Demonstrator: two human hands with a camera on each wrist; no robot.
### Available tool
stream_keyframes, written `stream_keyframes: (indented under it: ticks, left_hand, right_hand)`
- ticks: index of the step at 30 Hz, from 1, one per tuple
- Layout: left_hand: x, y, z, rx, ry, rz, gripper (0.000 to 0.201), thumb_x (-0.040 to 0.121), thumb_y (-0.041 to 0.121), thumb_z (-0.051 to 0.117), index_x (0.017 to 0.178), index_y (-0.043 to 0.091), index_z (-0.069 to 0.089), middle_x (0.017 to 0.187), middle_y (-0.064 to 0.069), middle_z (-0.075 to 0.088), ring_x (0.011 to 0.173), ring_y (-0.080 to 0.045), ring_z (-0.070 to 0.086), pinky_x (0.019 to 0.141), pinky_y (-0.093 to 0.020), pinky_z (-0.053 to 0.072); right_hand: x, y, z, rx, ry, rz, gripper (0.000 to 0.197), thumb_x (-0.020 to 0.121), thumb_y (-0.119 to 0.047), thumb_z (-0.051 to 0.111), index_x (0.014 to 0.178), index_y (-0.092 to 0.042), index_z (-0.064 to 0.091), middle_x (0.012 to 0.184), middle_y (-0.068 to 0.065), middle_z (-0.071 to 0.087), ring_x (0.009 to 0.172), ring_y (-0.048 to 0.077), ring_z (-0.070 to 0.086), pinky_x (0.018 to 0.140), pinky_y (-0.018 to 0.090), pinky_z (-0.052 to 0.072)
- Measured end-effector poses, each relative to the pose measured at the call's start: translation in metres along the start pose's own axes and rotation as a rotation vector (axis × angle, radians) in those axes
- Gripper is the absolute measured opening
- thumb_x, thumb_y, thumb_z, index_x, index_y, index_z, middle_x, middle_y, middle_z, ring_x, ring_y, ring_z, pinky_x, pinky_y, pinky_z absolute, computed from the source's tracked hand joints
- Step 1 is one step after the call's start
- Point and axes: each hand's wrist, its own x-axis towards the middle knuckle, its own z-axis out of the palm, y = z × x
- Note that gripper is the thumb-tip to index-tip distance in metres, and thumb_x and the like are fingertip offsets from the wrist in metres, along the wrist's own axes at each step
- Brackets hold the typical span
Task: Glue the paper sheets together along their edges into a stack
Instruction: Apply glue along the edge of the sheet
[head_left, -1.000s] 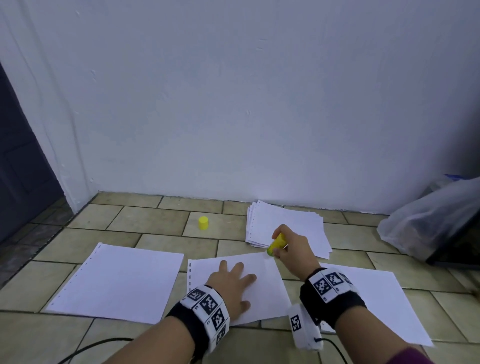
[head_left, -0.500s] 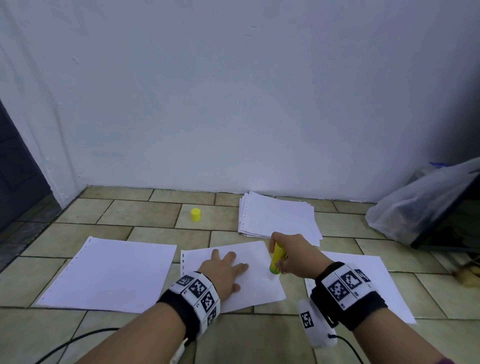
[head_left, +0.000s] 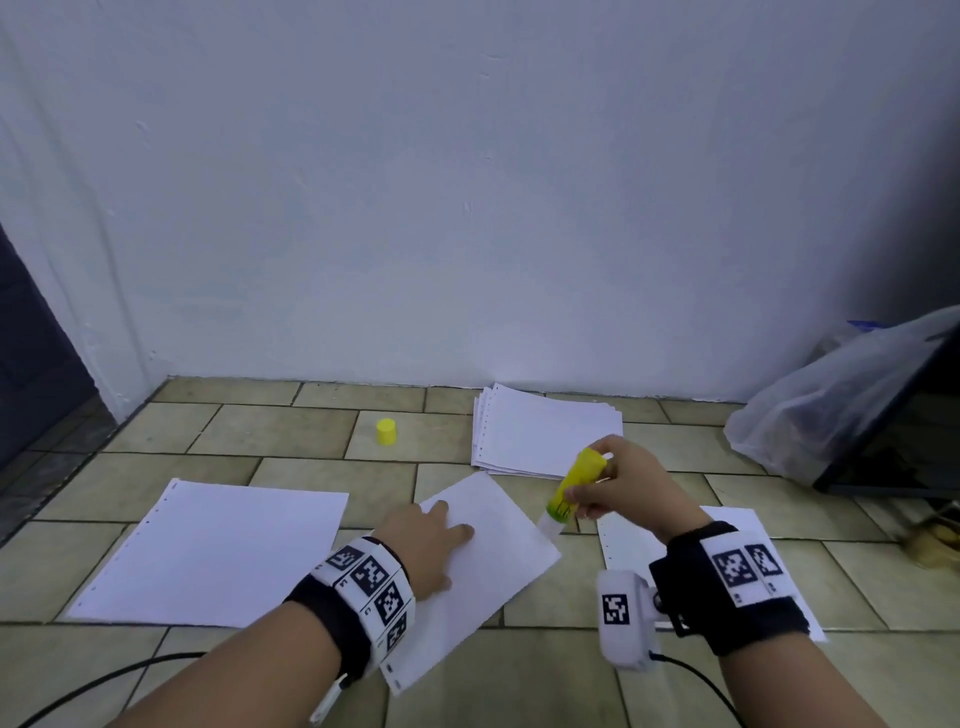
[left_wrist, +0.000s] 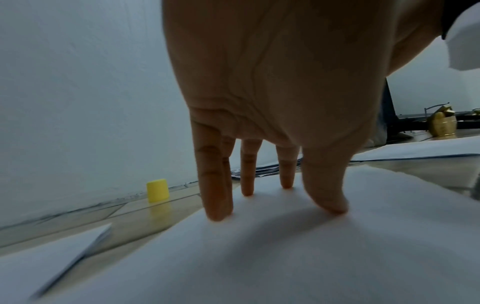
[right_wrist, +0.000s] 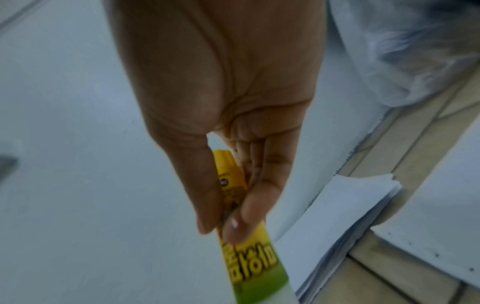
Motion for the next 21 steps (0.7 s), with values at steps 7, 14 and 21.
stream_keyframes:
  ticks: [7, 14, 21]
  left_hand:
    - [0.002, -0.003, 0.009, -0.108, 0.109, 0.115, 0.061, 0.09, 0.047, 0.057, 0.138, 0.015, 0.035, 0.155, -0.005, 0.015, 0.14, -0.024, 0.019, 0.103, -0.043, 0.04]
    - [-0.002, -0.015, 0.004, -0.079, 0.05, 0.037, 0.075, 0.087, 0.057, 0.057, 0.149, 0.026, 0.026, 0.144, -0.006, 0.031, 0.13, -0.025, 0.034, 0.1, -0.041, 0.041]
    - [0.0, -0.016, 0.008, -0.214, 0.056, -0.026, 0.084, 0.082, 0.06, 0.062, 0.147, 0.021, 0.028, 0.151, -0.004, 0.025, 0.137, -0.025, 0.025, 0.106, -0.043, 0.037]
  right_hand:
    - [0.009, 0.006, 0.015, 0.152, 0.178, -0.06, 0.026, 0.078, 0.001, 0.072, 0.094, -0.007, 0.054, 0.075, 0.012, 0.066, 0.053, 0.016, 0.059, 0.048, 0.022, 0.046]
    - [0.022, 0.014, 0.043, 0.135, 0.233, -0.073, 0.026, 0.082, -0.006, 0.07, 0.099, -0.011, 0.051, 0.08, 0.01, 0.066, 0.062, 0.02, 0.063, 0.056, 0.027, 0.047]
    - [0.034, 0.001, 0.07, -0.015, 0.142, -0.079, 0.024, 0.085, -0.01, 0.067, 0.097, -0.018, 0.048, 0.081, -0.002, 0.062, 0.074, 0.017, 0.062, 0.067, 0.027, 0.052]
